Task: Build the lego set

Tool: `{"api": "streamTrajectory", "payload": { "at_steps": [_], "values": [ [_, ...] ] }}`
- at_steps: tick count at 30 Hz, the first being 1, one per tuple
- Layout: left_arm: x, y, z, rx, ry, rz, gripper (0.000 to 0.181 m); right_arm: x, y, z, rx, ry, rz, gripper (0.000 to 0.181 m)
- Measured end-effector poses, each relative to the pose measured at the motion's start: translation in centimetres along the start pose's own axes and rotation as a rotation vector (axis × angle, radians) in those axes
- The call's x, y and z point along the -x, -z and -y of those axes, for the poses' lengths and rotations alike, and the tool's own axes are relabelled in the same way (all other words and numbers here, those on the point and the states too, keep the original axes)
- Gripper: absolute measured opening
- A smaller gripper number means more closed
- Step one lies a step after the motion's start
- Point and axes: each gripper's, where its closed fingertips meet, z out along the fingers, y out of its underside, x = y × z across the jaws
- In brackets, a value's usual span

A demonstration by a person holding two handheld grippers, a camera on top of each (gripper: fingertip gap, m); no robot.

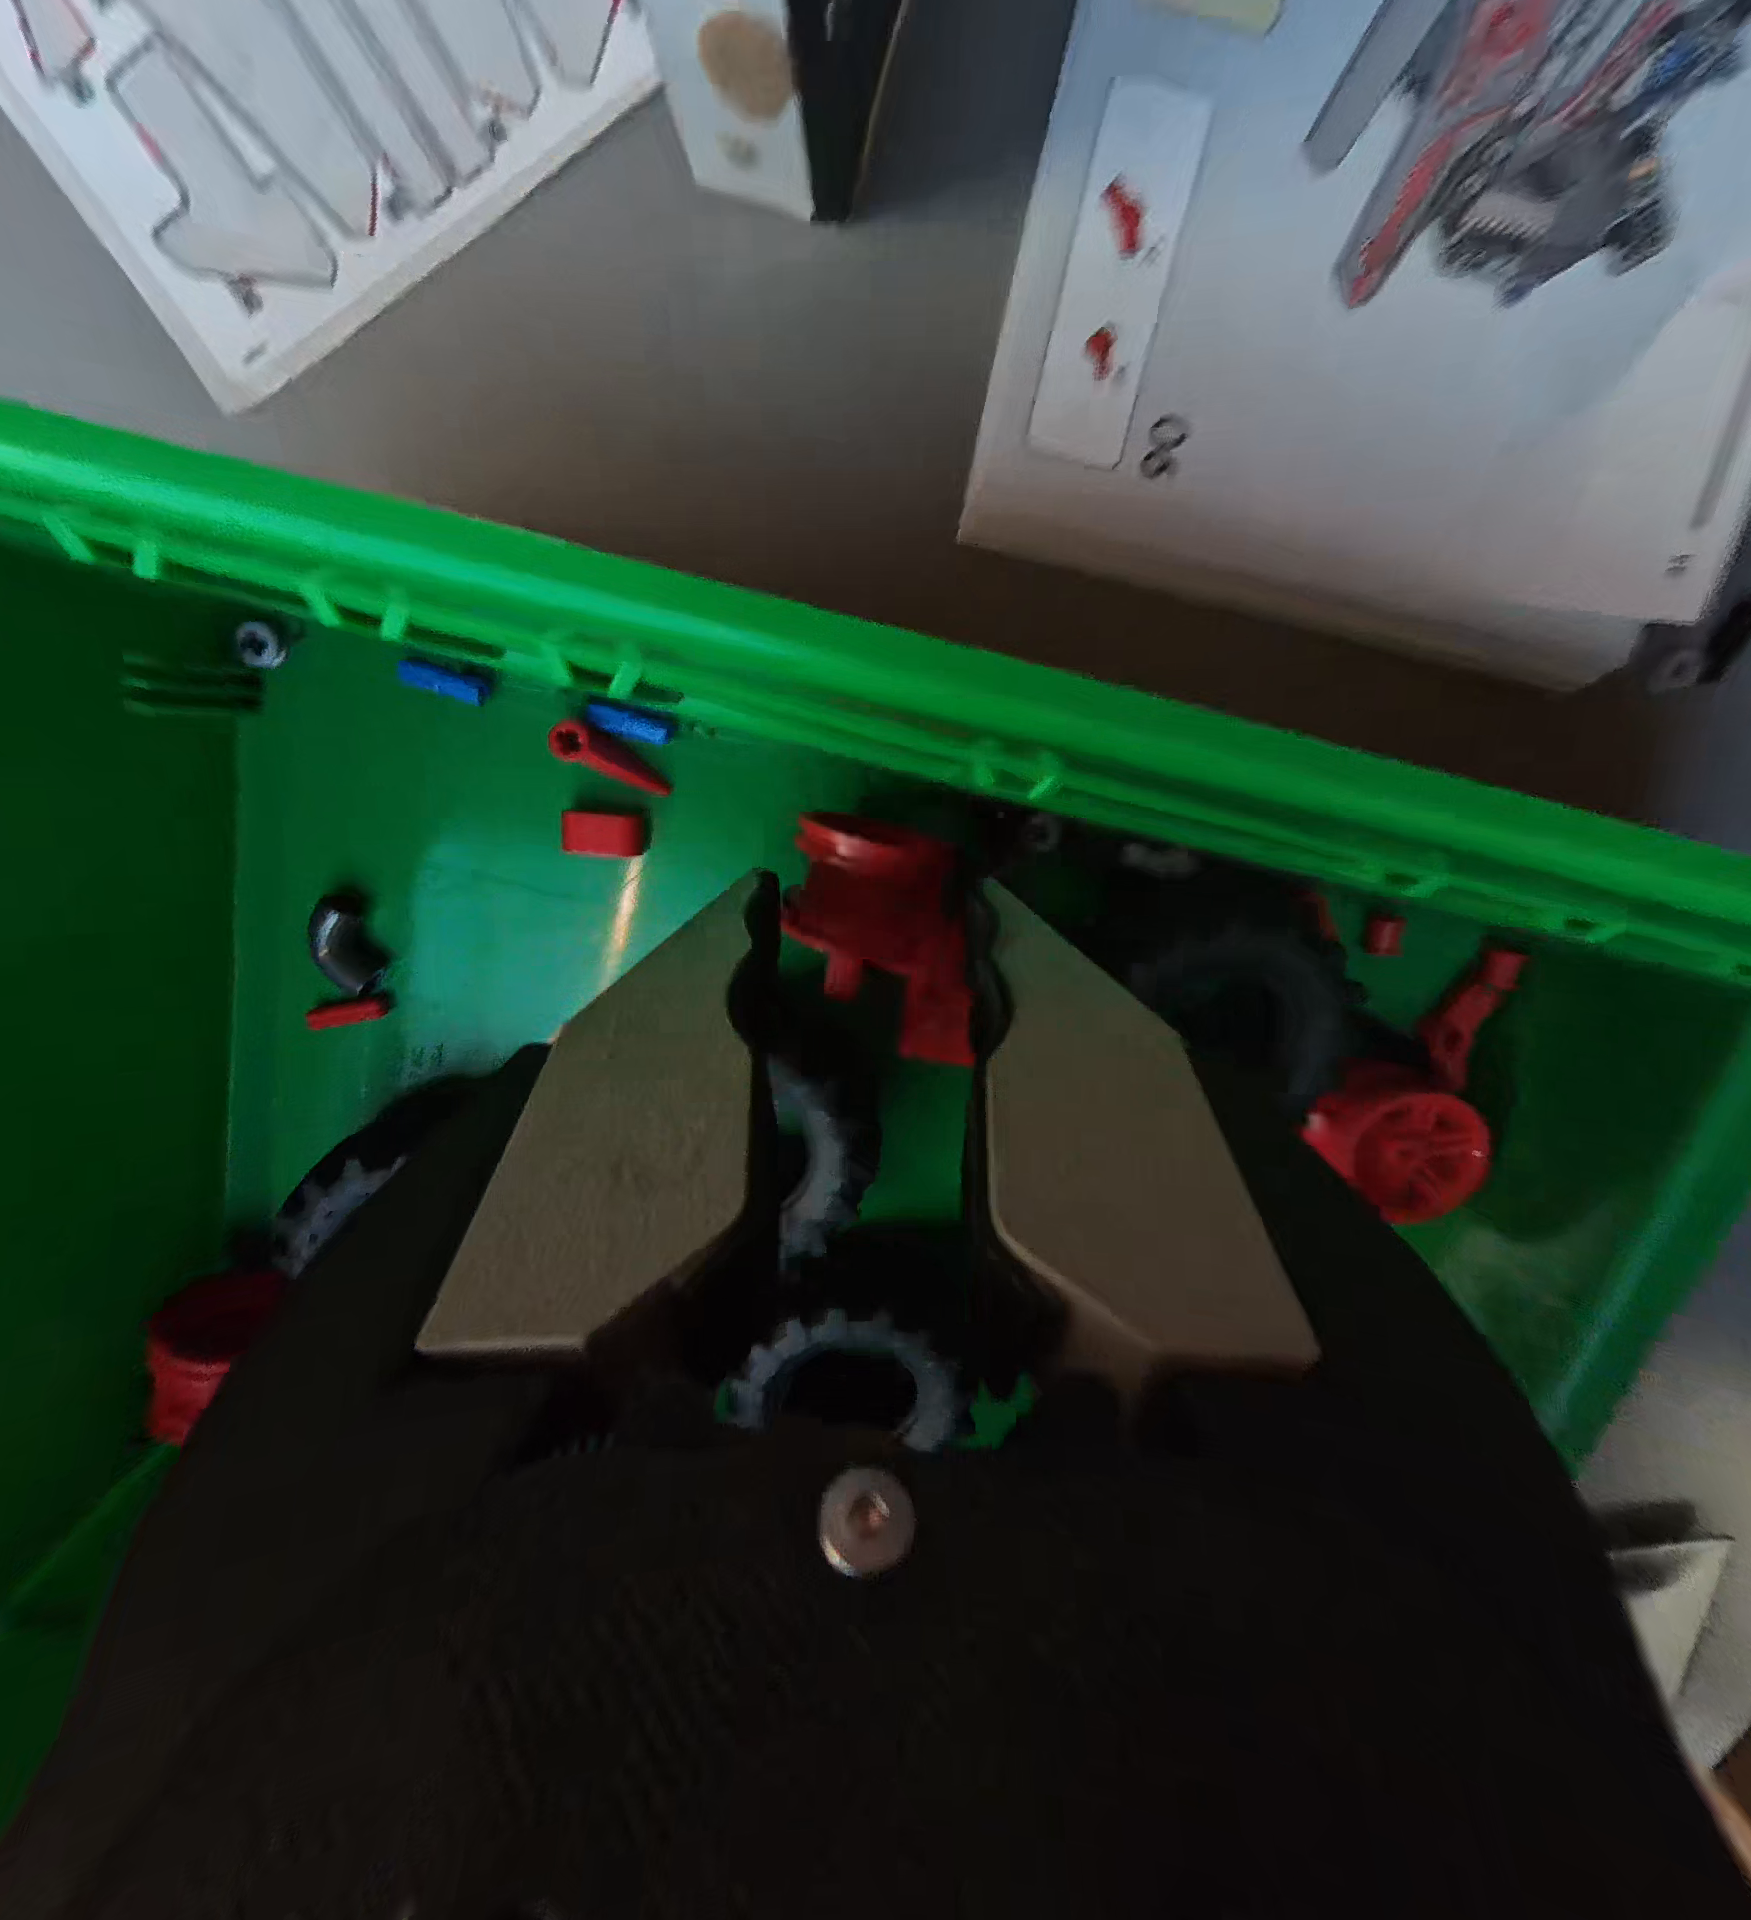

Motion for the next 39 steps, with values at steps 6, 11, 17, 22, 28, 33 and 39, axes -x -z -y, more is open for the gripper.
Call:
{"api": "streamTrajectory", "payload": {
  "at_steps": [6, 11, 17, 22, 28, 33, 39],
  "values": [
    [3.5, 1.9, -2.6, 0.082, 0.032, 0.215, 0.033, 0.0, 0.1, 0.1, -0.009, 0.003, -0.003, 0.032],
    [2.9, 5.8, -2.2, -0.087, 0.103, 0.240, 0.034, 0.0, 0.2, 0.2, -0.015, -0.003, 0.001, 0.031],
    [-0.3, 7.3, -3.4, -0.112, 0.050, 0.224, 0.027, -0.3, 0.4, 0.4, -0.033, -0.039, 0.010, 0.033],
    [-4.2, 5.6, -2.2, -0.109, -0.016, 0.105, 0.034, -0.6, 0.4, 0.5, -0.042, -0.068, 0.015, 0.033],
    [-6.2, 1.9, -0.8, -0.074, -0.068, 0.037, 0.045, -0.7, 0.3, 0.3, -0.025, -0.065, 0.002, 0.035],
    [-5.2, 1.7, -1.4, -0.045, -0.016, 0.009, 0.044, -0.7, 0.1, 0.1, -0.013, -0.064, -0.003, 0.035],
    [-1.4, 5.3, -2.4, -0.149, 0.100, 0.146, 0.033, -0.8, 0.0, 0.0, -0.004, -0.071, -0.002, 0.035]
  ]
}}
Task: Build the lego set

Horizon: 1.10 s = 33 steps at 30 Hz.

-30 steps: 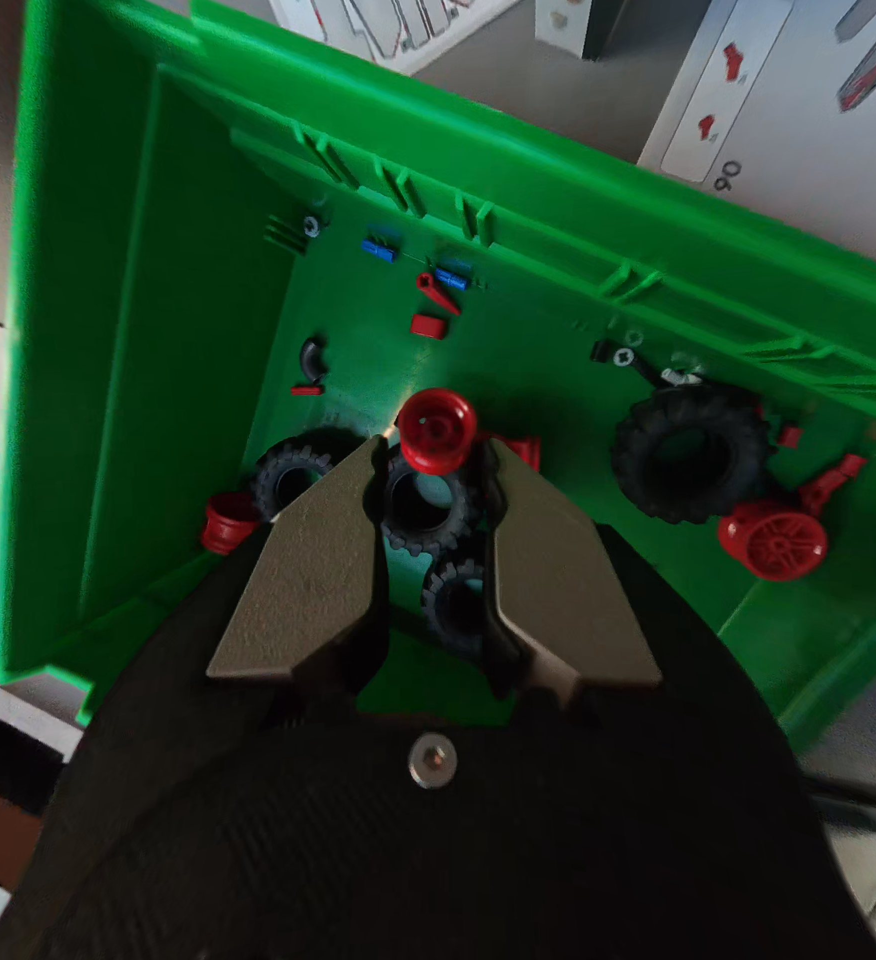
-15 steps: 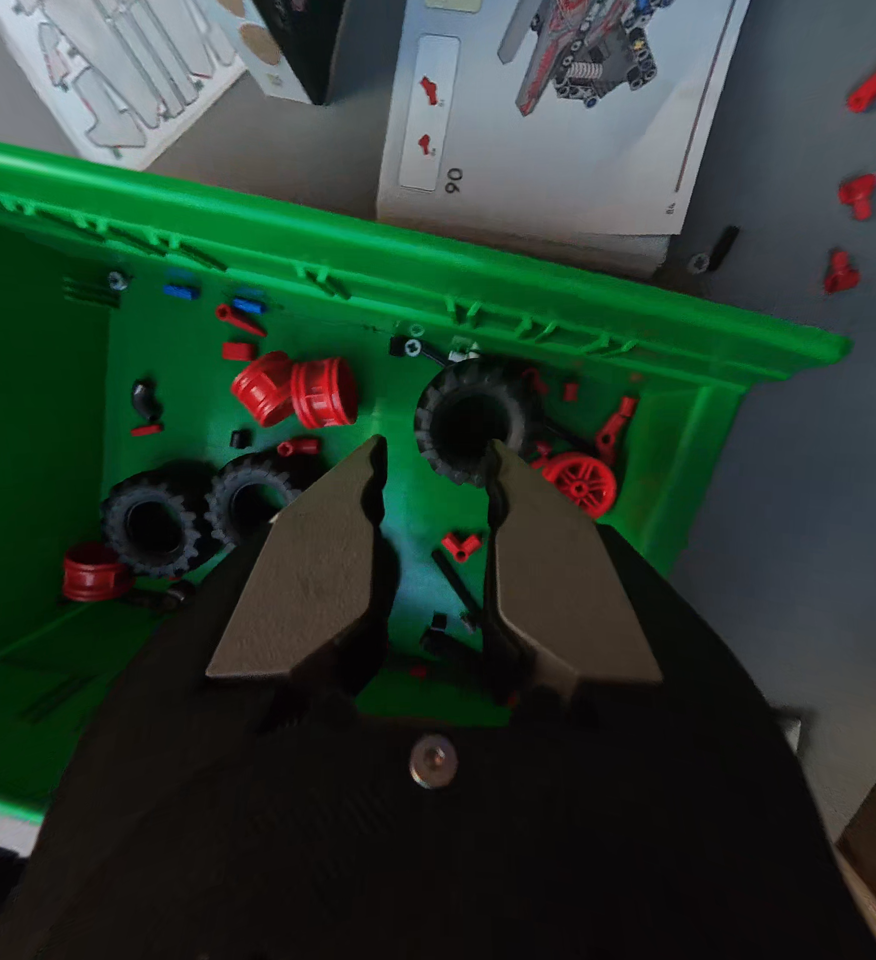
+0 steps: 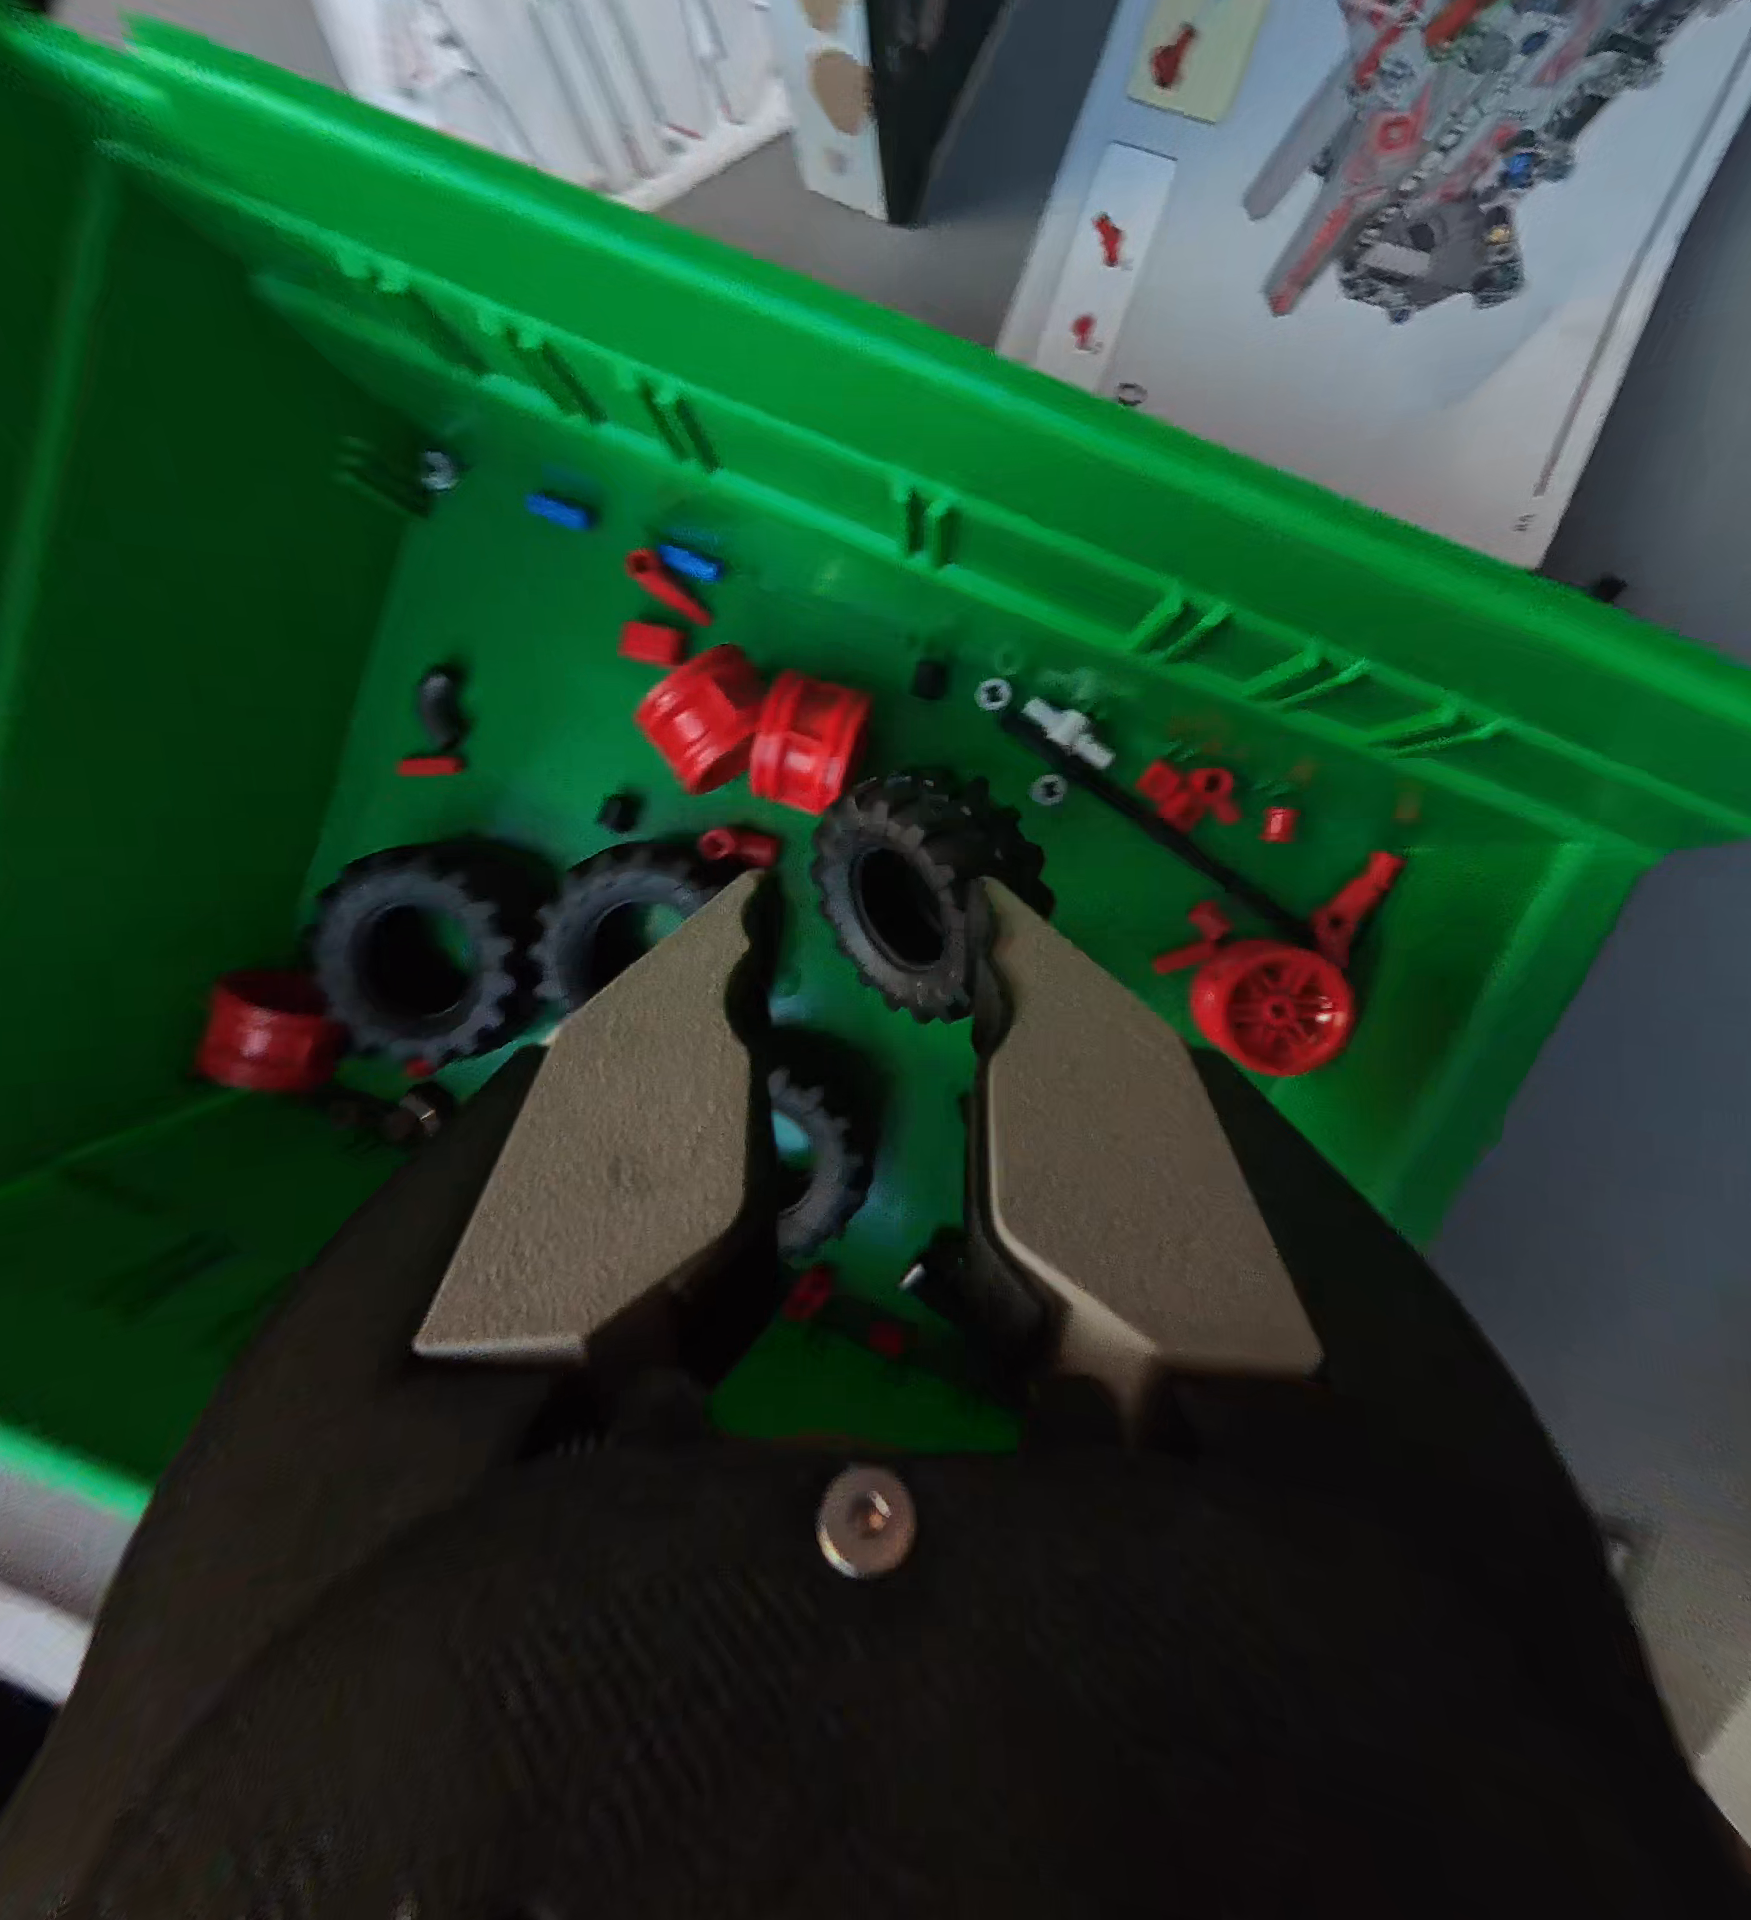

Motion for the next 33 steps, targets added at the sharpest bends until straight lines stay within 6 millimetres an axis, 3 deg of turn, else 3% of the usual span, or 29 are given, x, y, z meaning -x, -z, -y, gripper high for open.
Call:
{"api": "streamTrajectory", "payload": {
  "at_steps": [2, 4, 6, 7, 8, 10, 11, 12, 15, 17, 19, 21, 25, 33],
  "values": [
    [1.8, 1.5, 0.3, -0.055, 0.019, 0.132, 0.035, 0.0, 0.0, 0.0, -0.004, -0.003, 0.001, 0.034],
    [3.3, 3.0, 1.4, -0.145, 0.056, 0.294, 0.025, 0.0, 0.1, 0.1, -0.008, -0.006, 0.003, 0.034],
    [3.4, 3.7, 1.4, -0.129, -0.012, 0.415, 0.022, 0.0, 0.2, 0.2, -0.018, -0.006, 0.006, 0.034],
    [1.3, 3.5, 1.9, -0.158, -0.059, 0.341, 0.019, 0.0, 0.3, 0.3, -0.025, -0.005, 0.006, 0.034],
    [-2.0, 2.9, 2.1, -0.186, -0.083, 0.178, 0.016, 0.0, 0.3, 0.4, -0.031, -0.005, 0.006, 0.034],
    [-7.7, 2.2, 2.1, -0.183, -0.019, -0.130, 0.017, 0.0, 0.5, 0.5, -0.045, -0.005, 0.007, 0.034],
    [-9.5, 1.6, 1.4, -0.133, 0.000, -0.237, 0.019, 0.0, 0.5, 0.6, -0.051, -0.007, 0.010, 0.033],
    [-10.0, 0.6, 0.7, -0.073, 0.008, -0.259, 0.019, 0.1, 0.6, 0.7, -0.056, -0.009, 0.014, 0.033],
    [-10.3, -1.7, -2.1, 0.132, -0.050, -0.264, 0.022, 0.0, 0.8, 0.9, -0.076, -0.019, 0.021, 0.032],
    [-10.5, -2.5, -2.2, 0.170, -0.067, -0.286, 0.018, -0.1, 1.0, 1.0, -0.089, -0.034, 0.026, 0.031],
    [-10.2, -3.2, -2.1, 0.205, -0.049, -0.291, 0.028, -0.2, 1.1, 1.2, -0.106, -0.054, 0.034, 0.031],
    [-10.2, -3.9, -2.2, 0.232, -0.069, -0.277, 0.027, -0.5, 1.4, 1.5, -0.131, -0.074, 0.034, 0.030],
    [-8.9, -4.0, -2.5, 0.270, -0.055, -0.177, 0.041, -1.0, 1.9, 1.9, -0.172, -0.132, 0.047, 0.030],
    [-5.2, -2.6, -4.0, 0.238, 0.017, -0.050, 0.018, -1.5, 2.4, 2.2, -0.212, -0.180, 0.061, 0.030]
  ]
}}
